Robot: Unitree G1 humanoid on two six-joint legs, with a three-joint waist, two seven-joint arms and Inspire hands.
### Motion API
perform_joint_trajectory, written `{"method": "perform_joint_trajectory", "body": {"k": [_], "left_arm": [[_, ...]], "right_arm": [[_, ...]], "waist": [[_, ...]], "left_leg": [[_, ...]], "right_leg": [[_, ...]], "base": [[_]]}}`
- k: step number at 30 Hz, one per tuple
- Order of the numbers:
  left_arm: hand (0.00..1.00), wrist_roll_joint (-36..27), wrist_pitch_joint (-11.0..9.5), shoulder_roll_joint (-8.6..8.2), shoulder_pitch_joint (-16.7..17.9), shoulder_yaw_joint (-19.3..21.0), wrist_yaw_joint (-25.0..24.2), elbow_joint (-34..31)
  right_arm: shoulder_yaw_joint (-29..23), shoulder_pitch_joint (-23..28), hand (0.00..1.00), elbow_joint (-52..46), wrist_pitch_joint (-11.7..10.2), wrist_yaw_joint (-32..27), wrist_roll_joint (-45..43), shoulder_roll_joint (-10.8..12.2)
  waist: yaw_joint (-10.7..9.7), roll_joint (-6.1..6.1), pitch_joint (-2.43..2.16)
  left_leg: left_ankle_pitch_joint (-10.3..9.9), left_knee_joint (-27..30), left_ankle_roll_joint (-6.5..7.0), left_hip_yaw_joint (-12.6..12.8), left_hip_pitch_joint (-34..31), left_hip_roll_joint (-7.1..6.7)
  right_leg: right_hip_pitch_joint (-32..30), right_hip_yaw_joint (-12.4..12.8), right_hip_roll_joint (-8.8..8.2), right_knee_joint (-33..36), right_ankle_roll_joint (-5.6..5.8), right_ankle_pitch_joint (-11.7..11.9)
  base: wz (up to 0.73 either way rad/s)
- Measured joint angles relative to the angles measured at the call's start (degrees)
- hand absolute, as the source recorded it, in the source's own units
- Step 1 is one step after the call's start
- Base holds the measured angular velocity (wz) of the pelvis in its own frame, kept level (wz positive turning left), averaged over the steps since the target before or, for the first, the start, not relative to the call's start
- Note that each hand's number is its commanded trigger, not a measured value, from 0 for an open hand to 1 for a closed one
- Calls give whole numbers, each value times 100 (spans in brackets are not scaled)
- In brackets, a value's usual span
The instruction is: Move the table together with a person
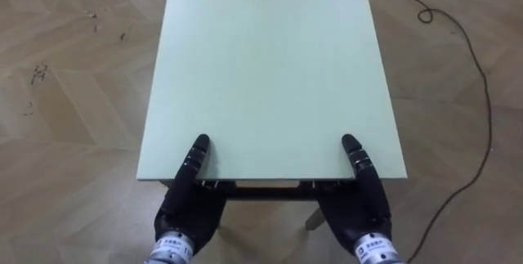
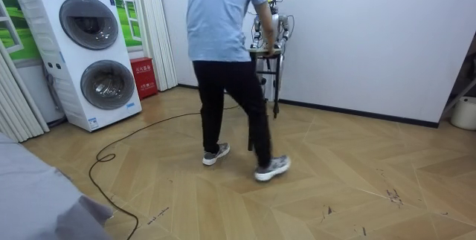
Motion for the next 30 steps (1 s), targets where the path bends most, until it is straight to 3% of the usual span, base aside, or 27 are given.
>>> {"method": "perform_joint_trajectory", "body": {"k": [6,8,10,12,17,20,21,22,23,24,25,27,30], "left_arm": [[100,-111,1,-36,143,-31,2,0],[100,-114,-5,-66,192,-44,4,1],[100,-113,-18,-136,275,-62,4,0],[100,-114,-38,-162,283,-59,4,0],[100,-151,-140,-162,282,-121,4,-1],[100,-151,-178,-177,282,-200,40,2],[100,-151,-225,-165,282,-251,53,10],[100,-151,-254,-126,279,-286,54,23],[100,-153,-254,-119,279,-287,54,23],[100,-200,-254,-93,279,-291,54,23],[100,-259,-252,-59,271,-340,59,62],[100,-359,-250,5,273,-359,59,49],[100,-497,-256,136,288,-352,59,-4]], "right_arm": [[-19,-1,100,4,15,-9,-190,-39],[-48,-2,100,3,28,-9,-287,-41],[-116,-31,100,3,76,-9,-464,-42],[-127,-83,100,2,88,-36,-512,-44],[-149,-105,100,-15,103,-82,-566,-30],[-174,-69,100,-15,93,-82,-567,-44],[-173,-29,100,-15,82,-82,-566,-20],[-166,6,100,-21,82,-82,-568,3],[-163,10,100,-30,83,-82,-569,3],[-162,13,100,-31,83,-84,-565,8],[-175,63,100,-21,71,-85,-545,-21],[-135,48,100,-28,62,-84,-464,-81],[-36,-8,100,-52,63,-127,-447,-123]], "waist": [[52,47,24],[4,103,51],[-26,242,47],[-22,287,41],[-34,289,40],[-124,315,43],[-216,312,44],[-275,298,38],[-284,300,41],[-329,273,49],[-426,298,47],[-260,292,42],[-3,254,40]], "left_leg": [[1,70,-2,-185,-1,-29],[6,92,2,-344,-2,-75],[29,85,28,-451,-2,-132],[65,64,33,-554,-7,-184],[123,42,62,-881,-36,-326],[177,21,134,-1158,-47,-454],[205,21,152,-1449,-26,-490],[227,15,170,-1633,-25,-566],[236,-12,173,-1710,-24,-616],[276,-70,196,-1781,-21,-749],[351,-109,206,-1923,17,-905],[488,-293,178,-1962,62,-931],[550,-405,132,-2108,53,-926]], "right_leg": [[152,-158,39,-2,-2,-1],[247,-175,53,-15,-2,-1],[306,-199,47,1,-2,-2],[346,-218,39,2,-2,-2],[377,-361,-7,193,2,-33],[317,-486,-94,682,5,-51],[131,-331,-121,1062,-29,-123],[11,101,-23,1003,-143,-330],[-56,243,39,835,-167,-394],[-222,469,61,458,-178,-352],[-241,580,70,531,-150,-255],[-235,520,58,439,-140,-239],[-107,382,134,150,-212,-105]], "base": [[21],[47],[37],[32],[36],[58],[87],[83],[79],[92],[87],[39],[24]]}}
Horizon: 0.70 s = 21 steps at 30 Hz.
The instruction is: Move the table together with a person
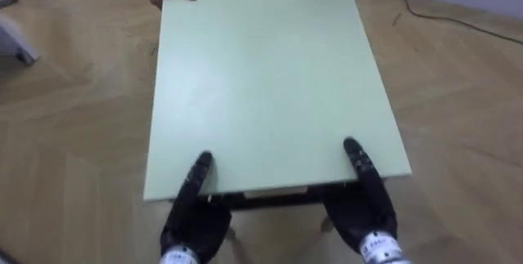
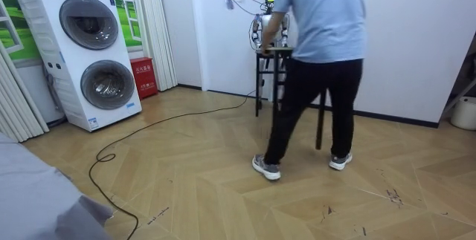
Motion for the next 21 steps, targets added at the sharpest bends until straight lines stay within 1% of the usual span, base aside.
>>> {"method": "perform_joint_trajectory", "body": {"k": [1,2,4,5,6,7,8,9,10,11,12,13,14,15,16,17,18,19,20,21], "left_arm": [[100,-1,-6,1,33,15,4,-51],[100,-1,-13,1,37,15,6,-63],[100,11,-66,-5,35,13,8,-81],[100,16,-75,-2,35,14,7,-81],[100,21,-76,8,32,15,6,-107],[100,41,-76,24,14,14,5,-136],[100,48,-76,28,-6,12,5,-142],[100,49,-75,57,-62,-2,4,-144],[100,49,-74,76,-122,-23,4,-144],[100,50,-74,74,-152,-28,5,-144],[100,62,-74,62,-189,-21,5,-144],[100,86,-74,-3,-227,-5,-2,-130],[100,94,-72,-34,-220,-5,-2,-123],[100,52,-62,-39,-193,-22,-2,-120],[100,49,-31,-42,-196,-19,-4,-120],[100,48,-3,-42,-196,-10,-4,-120],[100,48,60,-54,-197,13,-1,-119],[100,47,75,-36,-213,12,-1,-120],[100,49,82,-39,-238,11,0,-119],[100,49,103,-57,-258,7,8,-119]], "right_arm": [[18,-24,100,-1,0,-8,-1,3],[21,-35,100,0,0,-11,-1,2],[43,-72,100,4,-22,-10,-7,7],[47,-73,100,4,-25,-6,1,6],[46,-71,100,4,-30,13,21,9],[46,-70,100,4,-43,35,39,15],[47,-70,100,4,-55,45,63,19],[47,-63,100,4,-75,57,105,30],[46,-61,100,3,-120,61,142,48],[44,-62,100,2,-143,61,157,55],[42,-63,100,-27,-166,75,164,58],[14,-98,100,-76,-168,73,150,24],[14,-112,100,-76,-168,64,150,4],[26,-109,100,-69,-168,38,187,-5],[27,-109,100,-69,-168,33,210,2],[19,-109,100,-69,-167,31,209,1],[-33,-103,100,-77,-135,30,191,-14],[-91,-65,100,-107,-96,29,154,21],[-111,-61,100,-114,-91,30,153,24],[-148,-65,100,-166,-66,-12,147,14]], "waist": [[11,-8,1],[28,-14,-3],[118,-21,0],[122,-22,0],[103,-20,-2],[68,-22,-1],[16,-21,-1],[-104,-12,-4],[-190,-1,-4],[-192,-6,-7],[-208,-64,-44],[-247,-99,-36],[-252,-67,-32],[-243,-24,-41],[-238,48,-20],[-265,88,-4],[-395,167,35],[-542,152,35],[-570,124,35],[-524,106,27]], "left_leg": [[12,-4,-18,-126,-12,-6],[17,-9,-24,-170,-12,-19],[32,-18,-46,-350,-16,-111],[36,-18,-50,-360,-18,-120],[50,-3,-49,-323,-59,-116],[90,-5,-4,-49,-119,-53],[122,-23,46,199,-158,-6],[212,-108,178,757,-199,116],[338,-288,270,1227,-202,182],[432,-432,229,1291,-187,173],[671,-850,-211,1190,-145,48],[550,-736,-561,1438,-225,91],[263,-286,-322,1811,-269,267],[-337,519,-154,2265,-231,679],[-743,1044,-192,2469,-164,1112],[-841,1153,-276,2449,-144,1225],[-862,983,-246,2360,-146,1171],[-779,673,-67,2309,-90,1006],[-710,555,-4,2287,-76,919],[-606,368,64,2223,-54,757]], "right_leg": [[81,-111,16,-100,-11,16],[120,-110,35,-156,-21,22],[289,-130,97,-282,-53,40],[331,-188,101,-325,-67,48],[404,-387,107,-335,-72,48],[433,-563,129,-325,-77,45],[456,-670,143,-328,-86,39],[493,-835,170,-328,-118,20],[474,-892,213,-344,-144,9],[466,-902,222,-370,-156,13],[405,-1001,173,-540,-215,53],[385,-1304,-11,-646,-233,105],[382,-1434,-20,-618,-232,115],[431,-1682,-6,-562,-232,115],[455,-1969,45,-429,-233,94],[447,-2070,60,-321,-203,62],[427,-2140,47,-134,-151,7],[366,-1971,-16,-18,-87,-59],[316,-1840,-52,12,-55,-90],[235,-1585,-118,94,18,-145]], "base": [[44],[53],[52],[66],[80],[95],[120],[137],[130],[101],[76],[67],[58],[56],[61],[87],[121],[128],[101],[60]]}}
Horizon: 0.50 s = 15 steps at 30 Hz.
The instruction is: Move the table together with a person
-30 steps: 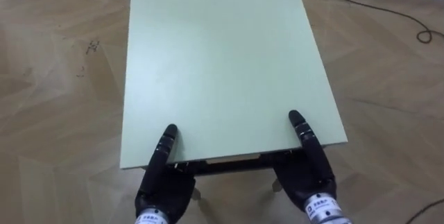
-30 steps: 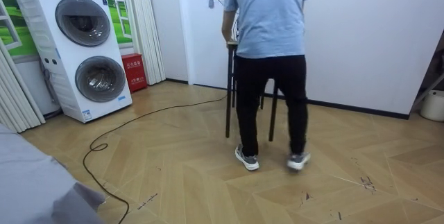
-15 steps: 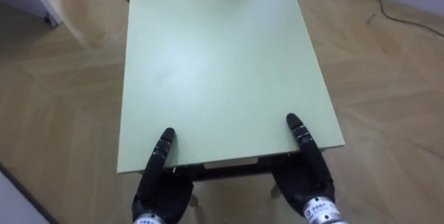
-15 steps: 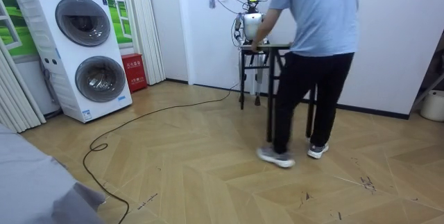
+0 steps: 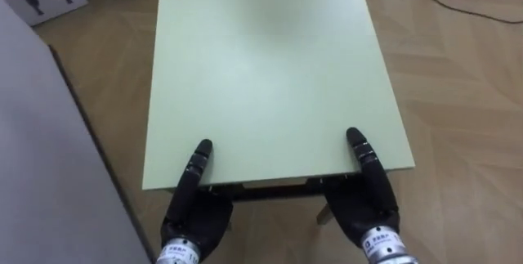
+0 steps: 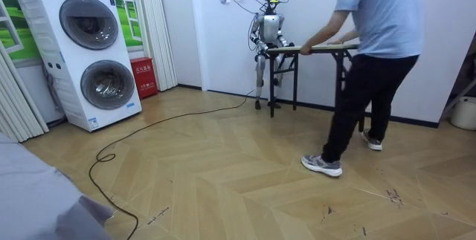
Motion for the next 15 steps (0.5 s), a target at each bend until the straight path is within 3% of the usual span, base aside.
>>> {"method": "perform_joint_trajectory", "body": {"k": [2,4,8,11,13,15], "left_arm": [[100,15,0,-55,-8,-4,-1,-5],[100,66,-8,-52,-9,15,-3,-5],[100,336,-2,-273,17,143,-4,6],[100,410,53,-329,46,219,-3,11],[100,401,52,-285,47,169,-3,45],[100,393,51,-255,46,157,-1,96]], "right_arm": [[-32,-2,100,-39,10,-43,2,-12],[-1,5,100,-39,10,-46,56,-20],[-12,4,100,-39,13,-46,60,21],[-23,23,100,-15,50,-46,54,59],[-21,87,100,-14,81,-47,31,95],[-28,157,100,-14,82,-47,29,94]], "waist": [[65,13,-5],[282,26,-5],[403,25,-6],[472,35,-1],[377,37,-2],[250,15,-7]], "left_leg": [[87,-142,77,-94,3,-157],[108,-160,119,-168,36,-222],[119,-219,195,-238,76,-345],[111,-250,233,-467,148,-421],[124,-272,211,-920,168,-472],[139,-253,189,-1234,199,-572]], "right_leg": [[-28,44,-90,49,44,-28],[-39,92,-163,209,48,-30],[-35,126,-284,431,126,-76],[-269,224,-440,1172,206,-119],[-651,933,-342,1164,186,-248],[-854,1200,-337,629,176,-150]], "base": [[39],[25],[32],[30],[66],[101]]}}
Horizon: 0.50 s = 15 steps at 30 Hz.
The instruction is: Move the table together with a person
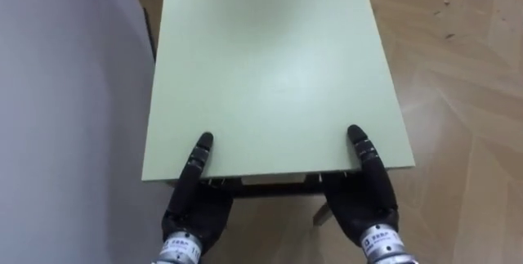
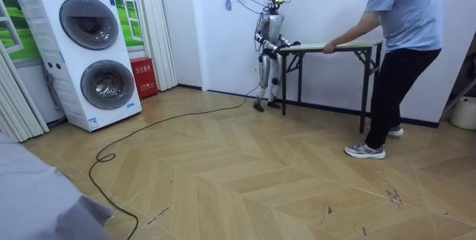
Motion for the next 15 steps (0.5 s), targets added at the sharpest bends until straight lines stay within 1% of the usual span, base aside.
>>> {"method": "perform_joint_trajectory", "body": {"k": [1,2,4,5,6,7,9,12,15], "left_arm": [[100,4,-4,19,-2,-26,0,81],[100,12,-3,18,-2,-45,0,107],[100,5,-5,31,-1,-43,0,123],[100,4,-5,34,0,-43,0,123],[100,4,0,38,0,-41,20,123],[100,5,-1,42,-1,-31,63,119],[100,10,-7,61,-1,2,114,103],[100,28,-3,68,-1,8,136,102],[100,70,-4,79,-4,35,152,102]], "right_arm": [[-1,48,100,20,-22,-2,-12,2],[5,90,100,19,-59,-2,-20,3],[29,83,100,18,-81,-6,-14,-8],[38,84,100,18,-82,-22,6,-7],[50,96,100,18,-80,-84,37,-7],[72,85,100,18,-78,-154,47,14],[117,44,100,19,-78,-209,57,20],[125,37,100,18,-85,-209,46,4],[185,44,100,19,-126,-209,52,6]], "waist": [[-118,-16,3],[-144,-31,-1],[-65,-70,-4],[-72,-84,-3],[-74,-123,-4],[-54,-174,-6],[-15,-236,-2],[27,-279,-2],[5,-298,9]], "left_leg": [[21,-6,-36,-231,48,-87],[36,-46,-59,-274,83,-108],[86,-196,-133,-256,124,-83],[96,-213,-144,-262,144,-77],[101,-253,-149,-259,219,-40],[100,-298,-150,-258,287,-39],[98,-333,-153,-273,325,-44],[98,-344,-154,-408,325,-78],[98,-355,-154,-414,347,-82]], "right_leg": [[-82,138,-15,-100,-4,373],[-31,180,2,-106,4,368],[173,54,79,-281,-36,370],[246,15,94,-340,-39,372],[400,68,129,-445,-37,370],[537,203,179,-581,-36,371],[651,337,222,-732,-34,374],[769,347,244,-872,-31,392],[840,324,260,-873,-31,392]], "base": [[115],[91],[53],[55],[56],[47],[28],[27],[27]]}}
